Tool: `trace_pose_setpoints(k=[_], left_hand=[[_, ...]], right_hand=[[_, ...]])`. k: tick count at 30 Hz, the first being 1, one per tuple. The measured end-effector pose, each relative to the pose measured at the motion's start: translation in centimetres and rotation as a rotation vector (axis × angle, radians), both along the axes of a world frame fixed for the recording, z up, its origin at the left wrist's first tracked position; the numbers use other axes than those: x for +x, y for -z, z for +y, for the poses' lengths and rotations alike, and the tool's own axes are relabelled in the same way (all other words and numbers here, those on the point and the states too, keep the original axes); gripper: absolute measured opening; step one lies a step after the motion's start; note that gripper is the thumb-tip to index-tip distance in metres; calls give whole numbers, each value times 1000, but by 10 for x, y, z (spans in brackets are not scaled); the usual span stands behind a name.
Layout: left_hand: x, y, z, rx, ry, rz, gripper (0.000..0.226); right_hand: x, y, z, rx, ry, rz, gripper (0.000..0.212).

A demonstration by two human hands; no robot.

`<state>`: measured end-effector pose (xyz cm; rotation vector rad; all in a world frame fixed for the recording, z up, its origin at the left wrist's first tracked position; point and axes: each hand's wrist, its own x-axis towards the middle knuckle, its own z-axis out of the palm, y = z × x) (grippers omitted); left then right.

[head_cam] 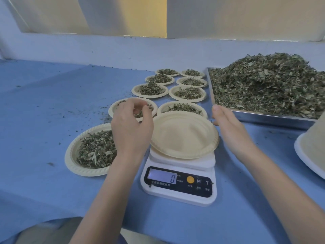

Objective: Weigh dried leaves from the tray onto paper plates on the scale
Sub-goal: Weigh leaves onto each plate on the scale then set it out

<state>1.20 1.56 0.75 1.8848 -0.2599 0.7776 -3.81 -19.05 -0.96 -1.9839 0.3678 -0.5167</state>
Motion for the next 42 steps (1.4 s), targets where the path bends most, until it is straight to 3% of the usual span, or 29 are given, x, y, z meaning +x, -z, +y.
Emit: trace_pose_setpoints(k=[7,12,17,22,29,32,37,40,42], left_hand=[[5,2,-3,43,64,19,12],[10,-11,-10,97,139,57,11],[23,-61,-53,378,389,31,11],[46,-90,-135,758,670,155,31],[104,-75,-221,978,767,365,45],[122,-61,-242,1040,784,443,55],[132,-50,-267,1217,745,422,69],[137,-51,-272,1273,776,461,67],[139,-53,-272,1267,800,489,68]], right_hand=[[-3,-1,2,28,-31,7,62],[-2,-12,4,17,-23,12,34],[15,-49,-20,-203,71,10,39],[44,-73,-80,-416,289,299,55],[87,-60,-148,-374,437,608,53],[103,-47,-163,-389,361,635,54],[122,-28,-160,-413,-6,602,40],[118,-34,-168,-370,50,525,48],[111,-42,-177,-404,126,653,64]])
